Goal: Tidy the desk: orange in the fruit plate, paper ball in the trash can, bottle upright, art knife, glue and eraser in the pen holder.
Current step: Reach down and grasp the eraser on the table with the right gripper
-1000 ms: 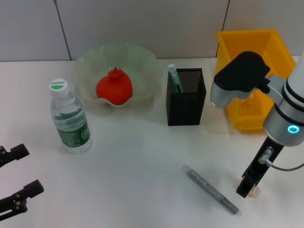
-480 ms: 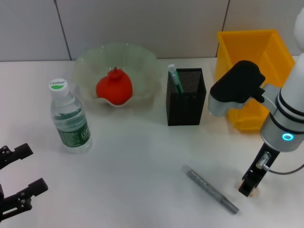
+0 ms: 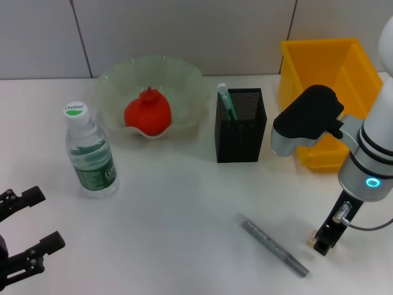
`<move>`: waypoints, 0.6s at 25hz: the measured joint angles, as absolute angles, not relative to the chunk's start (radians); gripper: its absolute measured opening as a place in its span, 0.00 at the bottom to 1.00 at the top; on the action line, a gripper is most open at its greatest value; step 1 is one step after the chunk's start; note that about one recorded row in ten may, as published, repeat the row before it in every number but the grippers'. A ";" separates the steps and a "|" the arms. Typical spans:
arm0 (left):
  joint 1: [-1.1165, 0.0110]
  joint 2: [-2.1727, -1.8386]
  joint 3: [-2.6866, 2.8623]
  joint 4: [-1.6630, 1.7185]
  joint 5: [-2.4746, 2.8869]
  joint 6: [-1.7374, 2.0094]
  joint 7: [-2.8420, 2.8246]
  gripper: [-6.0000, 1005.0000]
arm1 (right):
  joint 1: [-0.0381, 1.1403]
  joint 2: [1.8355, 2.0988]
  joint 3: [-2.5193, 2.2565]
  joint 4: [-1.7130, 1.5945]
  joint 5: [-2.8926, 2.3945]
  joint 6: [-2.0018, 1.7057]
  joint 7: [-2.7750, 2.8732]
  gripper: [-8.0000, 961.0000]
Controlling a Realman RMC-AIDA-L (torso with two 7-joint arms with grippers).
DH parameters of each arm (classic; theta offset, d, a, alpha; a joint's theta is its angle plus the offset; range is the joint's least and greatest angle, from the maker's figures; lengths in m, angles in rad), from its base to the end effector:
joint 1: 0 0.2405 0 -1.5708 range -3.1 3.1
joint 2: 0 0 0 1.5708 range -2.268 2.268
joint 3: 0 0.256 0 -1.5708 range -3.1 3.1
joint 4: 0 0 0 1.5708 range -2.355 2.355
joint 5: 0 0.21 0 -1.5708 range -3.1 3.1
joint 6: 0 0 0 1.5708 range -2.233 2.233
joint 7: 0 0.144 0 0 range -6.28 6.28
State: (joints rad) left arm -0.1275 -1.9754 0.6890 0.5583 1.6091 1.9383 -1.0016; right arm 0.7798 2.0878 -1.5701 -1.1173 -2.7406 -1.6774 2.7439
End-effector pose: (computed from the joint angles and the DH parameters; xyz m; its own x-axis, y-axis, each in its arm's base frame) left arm -0.3293 0.1977 0.0637 0.6432 0.0829 0.7612 0.4319 -0.8602 -0.2712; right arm 0.1821 0.3450 -0.0353 0.5225 -0.6801 0.5142 -0.4976 -0.7330 -0.4639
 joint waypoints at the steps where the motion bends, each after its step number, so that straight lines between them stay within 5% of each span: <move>1: -0.127 -1.976 0.689 0.558 1.609 1.938 -1.001 0.85 | 0.779 2.088 -1.570 -1.116 -2.741 -1.675 2.744 0.43; 15: -0.127 -1.977 0.689 0.558 1.609 1.939 -1.000 0.85 | 0.776 2.086 -1.571 -1.096 -2.733 -1.633 2.737 0.42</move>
